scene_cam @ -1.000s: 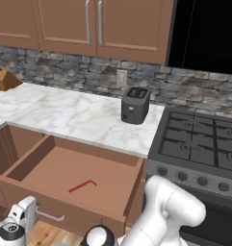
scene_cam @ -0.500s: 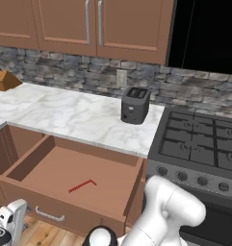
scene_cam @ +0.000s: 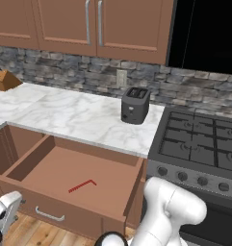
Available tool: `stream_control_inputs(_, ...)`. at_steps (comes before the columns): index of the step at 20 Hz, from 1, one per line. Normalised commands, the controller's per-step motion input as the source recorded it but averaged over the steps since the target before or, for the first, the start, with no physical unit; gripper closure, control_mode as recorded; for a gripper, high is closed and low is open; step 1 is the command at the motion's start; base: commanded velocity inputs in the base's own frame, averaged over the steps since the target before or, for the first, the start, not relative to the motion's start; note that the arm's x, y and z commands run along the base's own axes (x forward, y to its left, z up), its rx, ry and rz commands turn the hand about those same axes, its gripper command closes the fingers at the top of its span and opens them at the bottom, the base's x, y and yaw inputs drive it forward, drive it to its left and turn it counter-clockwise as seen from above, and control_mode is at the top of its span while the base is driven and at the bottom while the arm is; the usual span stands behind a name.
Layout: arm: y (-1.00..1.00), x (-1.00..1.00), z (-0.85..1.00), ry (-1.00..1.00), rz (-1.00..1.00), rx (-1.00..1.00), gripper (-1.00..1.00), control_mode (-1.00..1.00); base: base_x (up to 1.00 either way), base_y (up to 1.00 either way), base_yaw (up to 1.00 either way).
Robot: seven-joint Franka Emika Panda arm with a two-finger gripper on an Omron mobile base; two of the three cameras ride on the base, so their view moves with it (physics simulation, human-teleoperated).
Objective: Take a straw from the drawer in front and place it inside the glass cup on the dining counter.
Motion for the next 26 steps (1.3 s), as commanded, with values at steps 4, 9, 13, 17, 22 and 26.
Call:
stream_control_inputs(4,-0.40,0.01,1.00,0.00,0.01,0.23,-1.00,-1.00,0.00,0.00,0.00)
stream_control_inputs(9,-0.52,0.12,0.73,0.14,0.00,0.13,-1.00,-1.00,0.00,0.00,0.00)
stream_control_inputs(13,-0.62,0.26,0.28,0.15,-0.01,0.22,-1.00,-1.00,0.00,0.00,0.00)
stream_control_inputs(17,-0.72,0.36,0.02,0.21,-0.09,0.32,-1.00,-1.00,0.00,0.00,0.00)
stream_control_inputs(22,-0.46,0.46,0.00,0.21,-0.20,0.27,-1.00,-1.00,0.00,0.00,0.00)
stream_control_inputs(26,-0.16,0.52,0.00,0.16,-0.29,0.20,-1.00,-1.00,0.00,0.00,0.00)
